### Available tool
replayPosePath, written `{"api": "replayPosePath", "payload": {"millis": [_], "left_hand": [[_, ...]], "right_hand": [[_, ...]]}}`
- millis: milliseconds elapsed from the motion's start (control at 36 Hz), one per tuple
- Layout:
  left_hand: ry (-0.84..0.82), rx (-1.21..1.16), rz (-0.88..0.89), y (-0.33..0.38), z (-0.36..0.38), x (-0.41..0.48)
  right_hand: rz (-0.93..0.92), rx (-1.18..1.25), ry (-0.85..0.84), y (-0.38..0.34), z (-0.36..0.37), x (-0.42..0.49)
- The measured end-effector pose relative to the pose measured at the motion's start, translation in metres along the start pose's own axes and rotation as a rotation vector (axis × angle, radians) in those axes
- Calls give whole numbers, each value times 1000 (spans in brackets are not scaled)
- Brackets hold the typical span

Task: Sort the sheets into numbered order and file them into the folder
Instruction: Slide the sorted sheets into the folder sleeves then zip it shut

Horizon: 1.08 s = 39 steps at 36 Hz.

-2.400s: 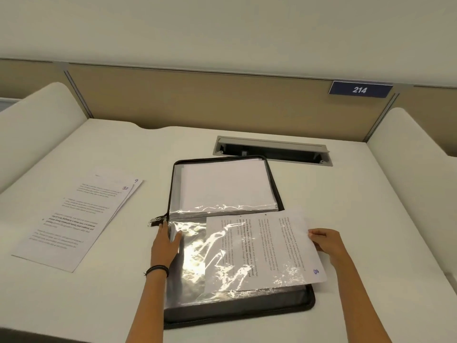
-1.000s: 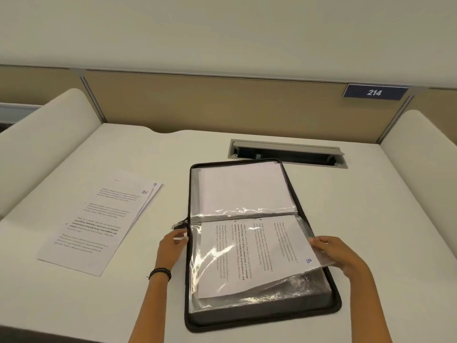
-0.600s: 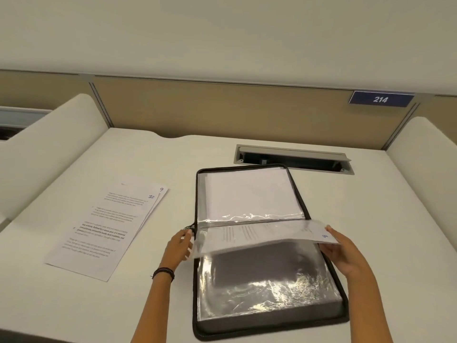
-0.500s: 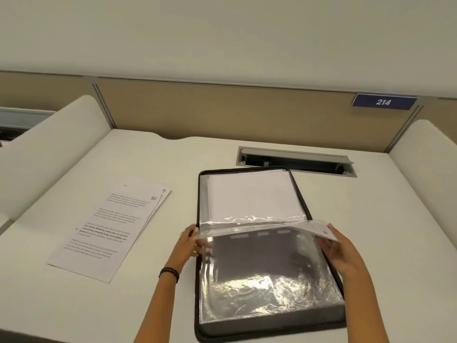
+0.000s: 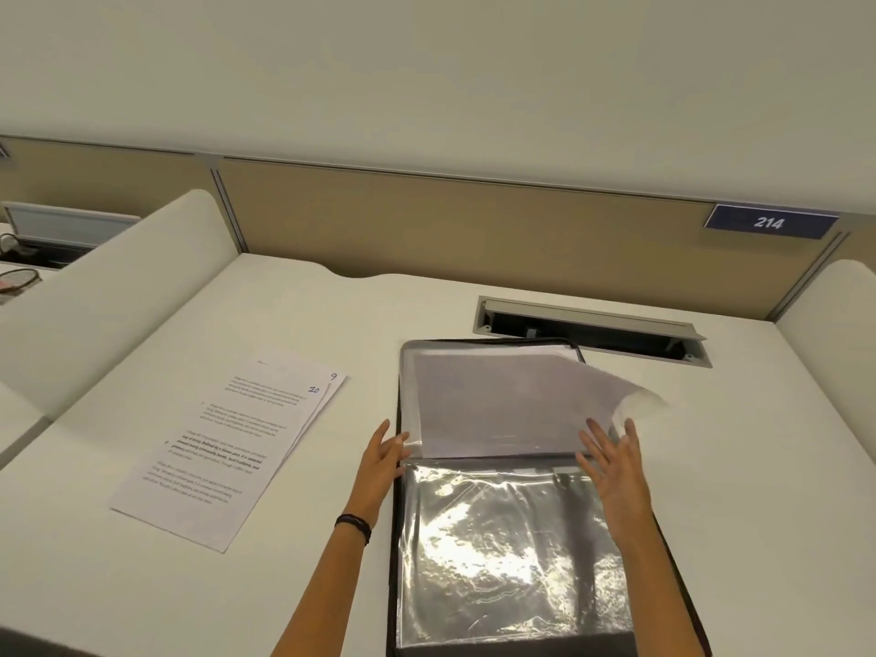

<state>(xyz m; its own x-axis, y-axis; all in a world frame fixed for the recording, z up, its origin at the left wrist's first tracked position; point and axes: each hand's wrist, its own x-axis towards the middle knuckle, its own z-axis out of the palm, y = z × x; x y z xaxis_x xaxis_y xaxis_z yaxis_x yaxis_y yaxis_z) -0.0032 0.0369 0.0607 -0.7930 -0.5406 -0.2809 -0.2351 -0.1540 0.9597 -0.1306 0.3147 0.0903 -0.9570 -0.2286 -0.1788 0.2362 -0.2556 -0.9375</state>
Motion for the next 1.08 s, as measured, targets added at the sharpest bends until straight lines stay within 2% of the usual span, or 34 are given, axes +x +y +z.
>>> {"api": "replayPosePath", "payload": {"millis": [306,389,528,639,694,722,861,1083], "left_hand": [[47,50,26,-9,-33,10],[69,66,37,-14,-48,14],[156,126,87,-17,-60,18],[312,300,219,-20,-71,13],[399,404,224,-36,-126,27],[412,481,257,-40,-129,26],[397,698,237,-51,-142,26],[300,863,166,-65,-167,34]], "right_hand": [[118,-256,-140,39,43,1],[156,-398,-184,48,52,-1],[162,-547,-163,60,49,5],[106,-657,-125,67,43,2],[98,-749,-153,100,85,11],[77,-779,-144,100,83,9],[-68,-1068,-118,113,80,13],[-276,-1305,104,143,90,3]]}}
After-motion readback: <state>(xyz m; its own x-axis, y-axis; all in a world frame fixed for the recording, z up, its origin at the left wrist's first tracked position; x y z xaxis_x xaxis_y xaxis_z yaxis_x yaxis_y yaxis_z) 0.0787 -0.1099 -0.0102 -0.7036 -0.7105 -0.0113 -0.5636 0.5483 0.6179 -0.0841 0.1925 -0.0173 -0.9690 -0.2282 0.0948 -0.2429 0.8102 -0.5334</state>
